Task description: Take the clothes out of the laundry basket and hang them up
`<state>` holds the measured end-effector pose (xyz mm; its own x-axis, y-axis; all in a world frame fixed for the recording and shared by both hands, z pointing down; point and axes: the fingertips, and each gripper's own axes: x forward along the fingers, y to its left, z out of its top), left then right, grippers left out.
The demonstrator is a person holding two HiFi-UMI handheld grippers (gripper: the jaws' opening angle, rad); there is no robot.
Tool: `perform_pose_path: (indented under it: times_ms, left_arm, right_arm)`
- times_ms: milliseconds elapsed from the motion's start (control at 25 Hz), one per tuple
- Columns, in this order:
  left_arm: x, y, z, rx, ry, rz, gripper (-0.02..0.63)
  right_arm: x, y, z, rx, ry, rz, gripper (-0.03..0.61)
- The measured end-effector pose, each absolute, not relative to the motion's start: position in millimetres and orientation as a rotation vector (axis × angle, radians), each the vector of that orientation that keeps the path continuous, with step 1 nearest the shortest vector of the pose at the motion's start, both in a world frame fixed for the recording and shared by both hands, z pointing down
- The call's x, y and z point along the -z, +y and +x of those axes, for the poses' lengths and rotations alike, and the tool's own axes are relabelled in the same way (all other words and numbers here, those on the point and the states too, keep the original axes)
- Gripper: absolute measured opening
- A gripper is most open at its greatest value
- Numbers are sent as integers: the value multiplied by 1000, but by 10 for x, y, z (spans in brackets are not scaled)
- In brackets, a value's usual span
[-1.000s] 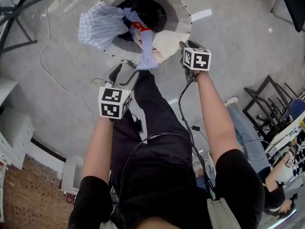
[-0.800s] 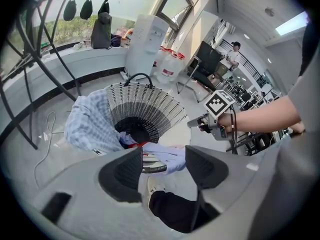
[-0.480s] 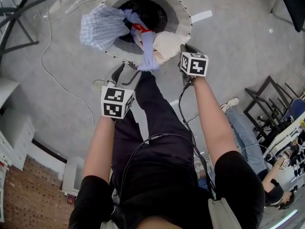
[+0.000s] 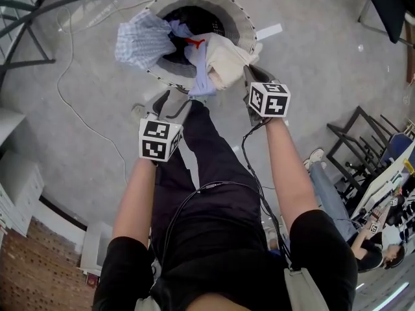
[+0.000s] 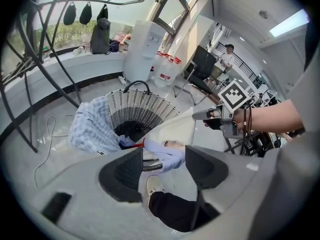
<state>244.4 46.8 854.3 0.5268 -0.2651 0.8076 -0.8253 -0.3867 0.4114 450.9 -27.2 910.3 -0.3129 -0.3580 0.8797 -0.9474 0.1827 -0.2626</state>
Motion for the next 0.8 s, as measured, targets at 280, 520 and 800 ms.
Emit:
perform_pose_path:
  times_ms: [280, 520, 800]
  left_arm:
    - [-7982, 490, 2309, -817, -896, 1966, 268]
    - [-7507, 360, 2106, -794, -932, 2009, 268]
    - [-6876, 338, 1910, -765, -955, 2054, 268]
  right_arm:
    - [-8122, -293, 4268, -1051, -1896, 1276, 48]
    - [-7265, -507, 4113, -972, -2003, 1332, 48]
    - [-6281, -575, 3867, -895, -2091, 1361, 48]
